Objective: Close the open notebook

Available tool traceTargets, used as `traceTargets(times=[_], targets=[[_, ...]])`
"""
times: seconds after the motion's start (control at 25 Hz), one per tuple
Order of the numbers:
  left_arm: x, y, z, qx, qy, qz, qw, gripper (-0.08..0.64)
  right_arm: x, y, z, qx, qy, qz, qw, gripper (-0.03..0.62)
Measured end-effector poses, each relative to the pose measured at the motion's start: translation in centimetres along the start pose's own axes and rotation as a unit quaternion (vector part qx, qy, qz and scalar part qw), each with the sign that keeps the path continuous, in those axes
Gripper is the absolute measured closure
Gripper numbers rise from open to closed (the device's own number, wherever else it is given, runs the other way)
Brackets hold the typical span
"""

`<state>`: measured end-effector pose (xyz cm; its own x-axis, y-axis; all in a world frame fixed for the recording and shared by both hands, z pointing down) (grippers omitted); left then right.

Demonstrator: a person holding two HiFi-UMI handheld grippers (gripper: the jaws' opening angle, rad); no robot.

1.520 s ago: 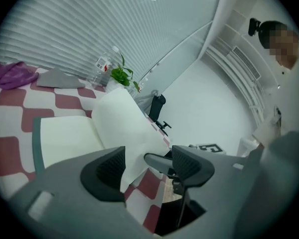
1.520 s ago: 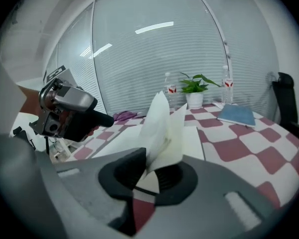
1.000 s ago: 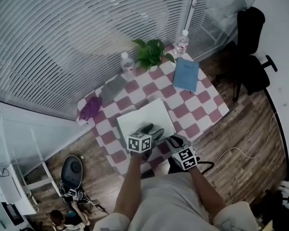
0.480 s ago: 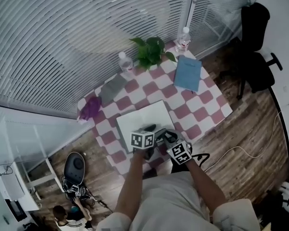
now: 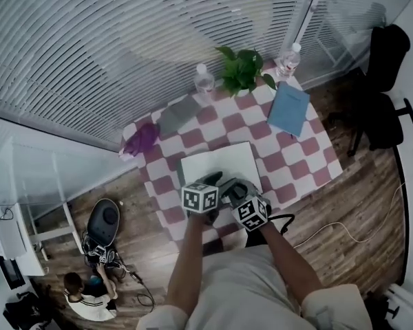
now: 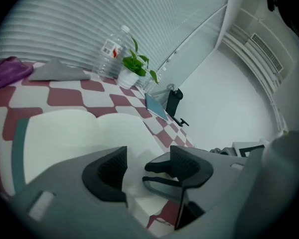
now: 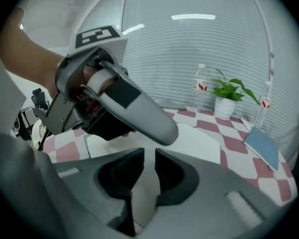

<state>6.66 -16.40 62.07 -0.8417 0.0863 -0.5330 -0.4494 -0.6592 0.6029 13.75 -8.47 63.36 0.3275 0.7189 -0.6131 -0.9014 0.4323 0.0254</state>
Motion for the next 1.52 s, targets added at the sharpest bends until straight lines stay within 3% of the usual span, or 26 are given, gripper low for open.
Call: traceTargets(times=[0.2, 0.36, 0.52, 0.64, 0.88, 1.04, 1.2, 1.52], targets=[[5.9, 2.4, 1.3, 0.007, -0.045, -0.062, 0.9971, 0.282, -2.1, 0.9, -1.0, 0.023, 0.013, -0.009, 1.0, 0.52], [10.9, 5.3, 4.1, 0.031, -0.074, -0.124, 0.989, 0.282, -2.9, 0.7, -0.2, 0.025, 0.031, -0.005, 0.999, 0.52], [13.8, 7.4, 6.4, 0.066, -0.098, -0.152, 0.9812, 0.281, -3.0, 0.7, -0.2, 0.024, 0.027, -0.009, 0.999, 0.52], [14.0, 8.2, 7.3, 0.085, -0.103, -0.152, 0.9793, 0.281, -3.0, 0.8, -0.2, 0.029, 0.026, -0.01, 0.999, 0.52], [12.3, 8.3, 8.4, 0.096, -0.065, -0.142, 0.9831, 0.27, -2.9, 1.4, -0.1, 0.054, 0.019, -0.016, 0.998, 0.52], [12.0, 7.9, 8.4, 0.12, -0.093, -0.149, 0.977, 0.236, -2.9, 1.5, 0.0, 0.059, 0.017, -0.021, 0.998, 0.522], [11.7, 7.7, 8.4, 0.128, -0.097, -0.136, 0.9775, 0.206, -2.6, 1.4, 0.0, 0.062, 0.009, -0.024, 0.998, 0.522], [11.9, 8.1, 8.3, 0.157, -0.111, -0.103, 0.976, 0.206, -0.4, 2.7, 1.4, 0.109, -0.008, -0.116, 0.987, 0.48]])
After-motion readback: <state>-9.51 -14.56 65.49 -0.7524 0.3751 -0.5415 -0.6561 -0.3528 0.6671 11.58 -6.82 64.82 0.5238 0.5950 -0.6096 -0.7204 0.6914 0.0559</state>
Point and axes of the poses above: the fingertips, and each gripper's own axes: x backward along the fingers, y to its left, z out of its underside, the point moved 8 cm from there along x, backward along the fingers, and after that the axes turned 2 degrees about -y, right-handed, at the moved point
